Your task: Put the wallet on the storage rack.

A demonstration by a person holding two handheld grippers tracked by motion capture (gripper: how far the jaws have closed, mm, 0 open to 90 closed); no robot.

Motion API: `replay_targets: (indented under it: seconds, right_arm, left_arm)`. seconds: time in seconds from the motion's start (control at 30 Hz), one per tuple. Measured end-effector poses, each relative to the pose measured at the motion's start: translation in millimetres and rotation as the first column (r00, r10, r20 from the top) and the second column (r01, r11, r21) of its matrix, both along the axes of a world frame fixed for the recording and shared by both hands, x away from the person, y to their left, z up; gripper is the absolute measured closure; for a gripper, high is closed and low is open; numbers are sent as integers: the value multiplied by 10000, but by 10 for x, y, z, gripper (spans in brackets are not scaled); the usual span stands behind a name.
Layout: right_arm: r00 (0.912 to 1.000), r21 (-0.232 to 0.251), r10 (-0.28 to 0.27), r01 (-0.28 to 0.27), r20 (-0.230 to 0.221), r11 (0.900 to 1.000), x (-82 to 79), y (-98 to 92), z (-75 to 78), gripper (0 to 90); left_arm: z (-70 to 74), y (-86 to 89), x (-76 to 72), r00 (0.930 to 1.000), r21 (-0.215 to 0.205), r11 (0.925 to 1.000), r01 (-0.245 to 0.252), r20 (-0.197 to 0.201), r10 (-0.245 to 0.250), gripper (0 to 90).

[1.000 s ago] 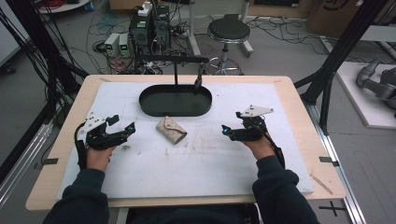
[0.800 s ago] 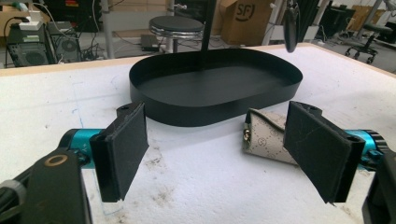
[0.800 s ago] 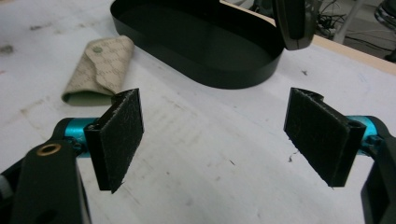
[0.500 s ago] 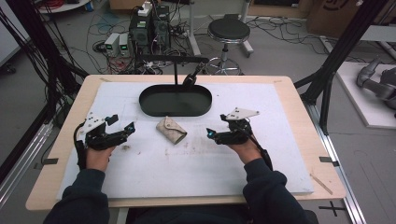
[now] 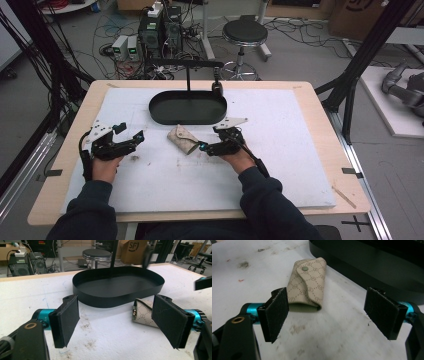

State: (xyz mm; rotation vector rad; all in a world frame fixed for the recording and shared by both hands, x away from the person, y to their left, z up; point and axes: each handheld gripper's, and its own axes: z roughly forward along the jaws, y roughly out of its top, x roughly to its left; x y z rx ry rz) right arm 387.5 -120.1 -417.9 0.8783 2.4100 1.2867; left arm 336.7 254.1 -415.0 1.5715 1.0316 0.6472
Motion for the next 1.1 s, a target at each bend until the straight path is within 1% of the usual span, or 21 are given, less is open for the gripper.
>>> replay_targets:
  seconds: [0.07,0.13,0.17,0.2,0.23,0.27,0.3,0.43,0.5,0.57,0.67,0.7,0.73,0.77,0.8,0.83,0.9,0.93,0.97,1.07,1.1]
  right_arm:
    - [9999,-276,-11,7,-157,9996,70,167,-49,204]
    - [9995,-424,210,-220,-228,9989,84,289,-59,203]
    - [9995,-424,210,-220,-228,9989,84,289,-59,203]
    - [9982,-416,556,-564,-209,9975,90,396,-78,204]
    - [9982,-416,556,-564,-209,9975,90,396,-78,204]
    - [9974,-546,656,-672,-301,9962,99,494,-124,204]
    - [9974,-546,656,-672,-301,9962,99,494,-124,204]
    - [9965,-1150,670,-724,-497,9907,119,649,-214,204]
    - [9966,-1456,722,-771,-389,9863,131,706,-238,204]
    - [9965,-1761,753,-804,-352,9811,141,735,-260,200]
    - [9955,-2102,792,-884,-516,9737,172,753,-312,200]
    - [9949,-2080,748,-874,-678,9742,170,751,-306,209]
    - [9951,-2114,828,-925,-545,9730,185,744,-308,235]
    - [9950,-2073,787,-898,-614,9741,187,740,-304,257]
    - [9947,-2085,758,-887,-695,9740,197,723,-292,327]
    - [9939,-2033,689,-852,-863,9754,195,713,-282,349]
    - [9940,-2070,785,-928,-760,9739,200,708,-275,365]
    - [9949,-2082,714,-849,-716,9744,182,715,-260,392]
    - [9949,-2082,714,-849,-716,9744,182,715,-260,392]
    - [9950,-2026,681,-818,-735,9759,177,702,-235,434]
    - [9938,-1894,660,-820,-892,9785,178,684,-217,460]
  left_arm:
    - [0,1,-1,10000,-30,10000,-41,-6,41,223]
    - [-2,3,4,10000,-64,10000,-40,14,40,223]
    - [-3,3,4,10000,-80,10000,-37,5,37,223]
    - [-4,5,6,10000,-59,10000,-30,2,30,223]
    - [-4,6,6,10000,-48,10000,-25,-3,25,223]
    - [-4,5,5,10000,-66,10000,-36,-3,36,223]
    - [-4,4,5,10000,-83,10000,-38,2,38,223]
    - [-3,9,5,10000,-71,10000,-34,-15,34,223]
    - [-3,11,5,10000,-70,10000,-30,-22,30,223]
    - [-4,13,7,10000,-70,10000,-11,-23,11,223]
    - [-4,16,7,10000,-73,10000,-10,-21,10,223]
    - [-4,16,6,10000,-108,9999,-31,-14,31,223]
    - [-4,16,6,10000,-114,9999,-30,-22,29,224]
    - [-4,17,6,10000,-107,9999,-38,-21,38,223]
    - [-4,17,6,10000,-125,9999,-62,-20,62,224]
    - [-4,17,5,10000,-127,9999,-59,-22,59,224]
    - [-5,20,7,10000,-110,9999,-55,-26,55,223]
    - [-5,21,8,10000,-95,9999,-65,-20,65,223]
    - [-5,21,8,10000,-96,9999,-66,-26,66,223]
    - [-5,22,8,10000,-95,9999,-62,-26,62,224]
    - [-5,22,8,10000,-100,9999,-55,-24,54,224]
